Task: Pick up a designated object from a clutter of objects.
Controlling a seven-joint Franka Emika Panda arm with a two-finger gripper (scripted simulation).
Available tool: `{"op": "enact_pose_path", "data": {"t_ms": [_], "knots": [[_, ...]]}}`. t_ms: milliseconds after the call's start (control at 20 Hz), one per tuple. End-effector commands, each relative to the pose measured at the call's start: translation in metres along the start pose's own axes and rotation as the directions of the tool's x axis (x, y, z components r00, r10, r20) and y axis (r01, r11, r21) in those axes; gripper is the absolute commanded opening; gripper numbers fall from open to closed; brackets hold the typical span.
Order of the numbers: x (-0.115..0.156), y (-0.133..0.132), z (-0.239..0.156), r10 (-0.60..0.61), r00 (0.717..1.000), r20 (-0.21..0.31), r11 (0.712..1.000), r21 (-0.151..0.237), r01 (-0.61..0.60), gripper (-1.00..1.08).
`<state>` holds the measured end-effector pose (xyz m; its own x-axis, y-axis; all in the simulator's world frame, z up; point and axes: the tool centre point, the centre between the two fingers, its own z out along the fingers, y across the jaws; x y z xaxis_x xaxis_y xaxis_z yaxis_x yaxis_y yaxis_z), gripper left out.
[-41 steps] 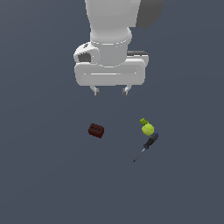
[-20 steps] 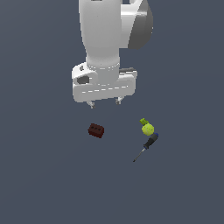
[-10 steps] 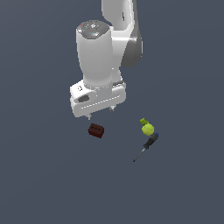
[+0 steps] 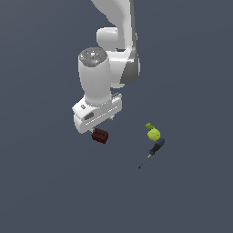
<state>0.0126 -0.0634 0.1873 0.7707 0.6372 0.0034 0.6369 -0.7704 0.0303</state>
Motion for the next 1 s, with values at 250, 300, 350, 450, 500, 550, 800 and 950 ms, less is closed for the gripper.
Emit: {"op": "enact_pose_path", "data": {"t_ms": [250, 300, 350, 450, 500, 550, 800, 950], "knots": [[-0.014, 0.002, 0.04, -0.185, 0.983, 0.004, 0.983, 0.008, 0.185, 1.0], [-0.016, 0.003, 0.045, -0.209, 0.978, 0.004, 0.978, 0.009, 0.209, 1.0], [-0.018, 0.002, 0.05, -0.233, 0.972, 0.004, 0.972, 0.011, 0.233, 1.0], [-0.022, 0.002, 0.06, -0.281, 0.96, 0.003, 0.96, 0.014, 0.281, 1.0], [-0.024, 0.002, 0.065, -0.304, 0.953, 0.002, 0.952, 0.015, 0.304, 1.0], [-0.026, 0.002, 0.07, -0.326, 0.945, 0.001, 0.945, 0.017, 0.326, 1.0], [-0.034, 0.0, 0.089, -0.417, 0.909, -0.004, 0.909, 0.022, 0.417, 1.0], [-0.038, -0.001, 0.098, -0.456, 0.89, -0.007, 0.89, 0.025, 0.456, 1.0]]}}
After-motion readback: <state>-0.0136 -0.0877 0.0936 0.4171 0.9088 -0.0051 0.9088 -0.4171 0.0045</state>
